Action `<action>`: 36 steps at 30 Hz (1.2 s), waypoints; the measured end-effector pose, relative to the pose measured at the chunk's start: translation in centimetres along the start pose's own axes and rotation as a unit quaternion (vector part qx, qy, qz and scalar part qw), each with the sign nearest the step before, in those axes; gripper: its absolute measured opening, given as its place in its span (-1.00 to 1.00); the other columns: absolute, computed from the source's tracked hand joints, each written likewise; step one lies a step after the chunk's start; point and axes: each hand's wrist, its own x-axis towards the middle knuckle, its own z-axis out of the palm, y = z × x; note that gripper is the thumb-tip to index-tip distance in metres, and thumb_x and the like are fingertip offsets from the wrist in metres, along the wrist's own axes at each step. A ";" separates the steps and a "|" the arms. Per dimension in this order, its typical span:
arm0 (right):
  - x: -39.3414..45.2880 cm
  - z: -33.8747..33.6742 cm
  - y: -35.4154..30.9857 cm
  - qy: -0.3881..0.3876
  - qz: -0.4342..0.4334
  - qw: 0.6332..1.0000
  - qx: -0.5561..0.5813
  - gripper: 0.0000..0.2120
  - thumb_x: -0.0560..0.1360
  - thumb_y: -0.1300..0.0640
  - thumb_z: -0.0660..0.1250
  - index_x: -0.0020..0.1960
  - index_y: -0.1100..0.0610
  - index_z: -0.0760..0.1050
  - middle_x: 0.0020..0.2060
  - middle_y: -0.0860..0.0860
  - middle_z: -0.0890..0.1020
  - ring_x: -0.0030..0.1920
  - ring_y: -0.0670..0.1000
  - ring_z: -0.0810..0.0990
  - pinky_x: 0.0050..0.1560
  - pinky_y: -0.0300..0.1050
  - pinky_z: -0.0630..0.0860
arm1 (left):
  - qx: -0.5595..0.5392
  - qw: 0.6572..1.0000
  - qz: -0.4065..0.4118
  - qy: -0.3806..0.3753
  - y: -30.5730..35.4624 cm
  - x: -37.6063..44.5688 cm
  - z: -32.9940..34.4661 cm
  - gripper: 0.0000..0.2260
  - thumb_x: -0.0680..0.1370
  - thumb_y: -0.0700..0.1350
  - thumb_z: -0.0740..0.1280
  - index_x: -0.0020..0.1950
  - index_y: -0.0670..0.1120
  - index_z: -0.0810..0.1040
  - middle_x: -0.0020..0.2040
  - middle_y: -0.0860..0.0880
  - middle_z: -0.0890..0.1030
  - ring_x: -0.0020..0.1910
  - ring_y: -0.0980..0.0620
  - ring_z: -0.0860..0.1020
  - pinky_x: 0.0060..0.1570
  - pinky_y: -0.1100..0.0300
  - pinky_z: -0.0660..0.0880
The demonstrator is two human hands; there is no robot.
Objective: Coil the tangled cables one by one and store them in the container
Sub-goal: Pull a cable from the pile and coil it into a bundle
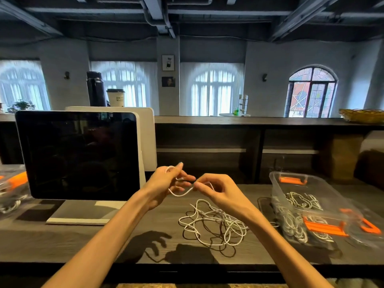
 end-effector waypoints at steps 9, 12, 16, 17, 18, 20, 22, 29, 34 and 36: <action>1.8 -0.2 -0.5 0.069 -0.077 0.992 -0.066 -0.87 0.54 0.01 0.49 0.03 0.03 0.73 -0.19 -0.11 0.62 -0.18 -0.08 0.59 -0.21 -0.23 0.49 | -0.052 0.981 -0.059 -0.179 0.0 -1.2 1.4 -0.76 0.69 -0.24 0.11 0.09 -0.21 0.58 -0.22 -0.15 0.58 -0.49 0.14 0.35 -0.49 0.34 0.25; 2.0 -0.4 -0.7 0.068 -0.081 0.993 -0.058 -0.88 0.51 0.04 0.52 0.03 0.02 0.72 -0.19 -0.12 0.65 -0.18 -0.12 0.62 -0.22 -0.25 0.51 | -0.160 0.955 -0.121 -0.217 -0.6 -1.1 0.8 -0.76 0.65 -0.05 0.20 -0.05 -0.16 0.56 -0.31 -0.06 0.39 -0.46 0.14 0.16 -0.50 0.32 0.06; 2.1 -0.7 -1.1 0.029 -0.063 0.995 -0.075 -0.84 0.53 0.07 0.49 0.11 -0.01 0.69 -0.15 -0.12 0.68 -0.17 -0.15 0.65 -0.17 -0.24 0.59 | -0.168 0.941 -0.141 -0.259 -0.8 -1.4 1.4 -0.58 0.56 0.18 0.25 -0.27 -0.16 0.46 -0.30 -0.07 0.39 -0.49 0.13 0.21 -0.51 0.33 0.06; 2.1 -0.8 -1.1 0.018 -0.063 0.994 -0.088 -0.84 0.54 0.08 0.48 0.12 0.00 0.69 -0.13 -0.13 0.68 -0.15 -0.14 0.64 -0.14 -0.23 0.59 | -0.165 0.941 -0.141 -0.260 -0.8 -1.5 1.4 -0.57 0.56 0.19 0.26 -0.25 -0.16 0.47 -0.29 -0.08 0.43 -0.50 0.14 0.25 -0.54 0.35 0.11; 2.1 -0.9 -1.0 0.014 -0.065 0.993 -0.100 -0.86 0.55 0.09 0.47 0.11 0.00 0.69 -0.14 -0.12 0.68 -0.16 -0.11 0.63 -0.15 -0.21 0.59 | -0.166 0.941 -0.140 -0.261 -0.6 -1.6 1.5 -0.59 0.56 0.18 0.28 -0.19 -0.18 0.49 -0.27 -0.10 0.46 -0.49 0.13 0.30 -0.56 0.37 0.17; 2.0 -1.1 -1.0 0.020 -0.060 0.992 -0.110 -0.91 0.56 0.12 0.45 0.04 0.03 0.71 -0.20 -0.08 0.68 -0.18 -0.04 0.63 -0.17 -0.16 0.58 | -0.195 0.940 -0.130 -0.247 -0.3 -1.7 1.6 -0.65 0.56 0.12 0.35 -0.03 -0.19 0.60 -0.20 -0.15 0.53 -0.41 0.08 0.43 -0.55 0.38 0.30; 1.9 -1.1 -1.2 0.028 -0.067 0.990 -0.119 -0.93 0.56 0.12 0.44 0.01 0.06 0.70 -0.23 -0.08 0.66 -0.20 -0.07 0.62 -0.19 -0.18 0.56 | -0.246 0.941 -0.111 -0.204 -0.2 -1.9 1.9 -0.74 0.54 0.02 0.41 0.02 -0.16 0.71 -0.14 -0.17 0.61 -0.29 0.02 0.53 -0.46 0.34 0.46; 2.3 -1.7 -0.9 0.026 -0.098 0.977 -0.185 -0.89 0.55 -0.06 0.46 -0.05 -0.03 0.66 -0.13 -0.15 0.60 -0.14 -0.08 0.58 -0.16 -0.03 0.59 | -0.233 0.931 -0.090 -0.267 -0.6 -1.9 1.3 -0.76 0.54 -0.36 0.37 0.20 -0.29 0.56 -0.06 -0.19 0.65 -0.18 -0.02 0.67 -0.07 0.10 0.64; 2.1 -1.6 -0.9 0.007 -0.089 0.981 -0.174 -0.81 0.57 -0.11 0.40 -0.02 0.00 0.65 -0.10 -0.15 0.59 -0.13 -0.09 0.57 -0.15 -0.08 0.56 | -0.133 0.944 -0.087 -0.290 -0.8 -1.5 0.6 -0.93 0.57 -0.22 0.39 0.00 -0.10 0.66 -0.27 -0.04 0.49 -0.44 0.16 0.32 -0.45 0.35 0.27; 2.1 -1.6 -0.8 -0.006 -0.076 0.982 -0.171 -0.78 0.57 -0.15 0.38 -0.02 -0.01 0.64 -0.10 -0.15 0.60 -0.12 -0.09 0.57 -0.14 -0.06 0.56 | -0.079 0.955 -0.073 -0.276 -0.6 -1.7 0.8 -0.94 0.52 -0.08 0.46 -0.12 -0.04 0.63 -0.34 0.00 0.34 -0.42 0.12 0.21 -0.40 0.27 0.12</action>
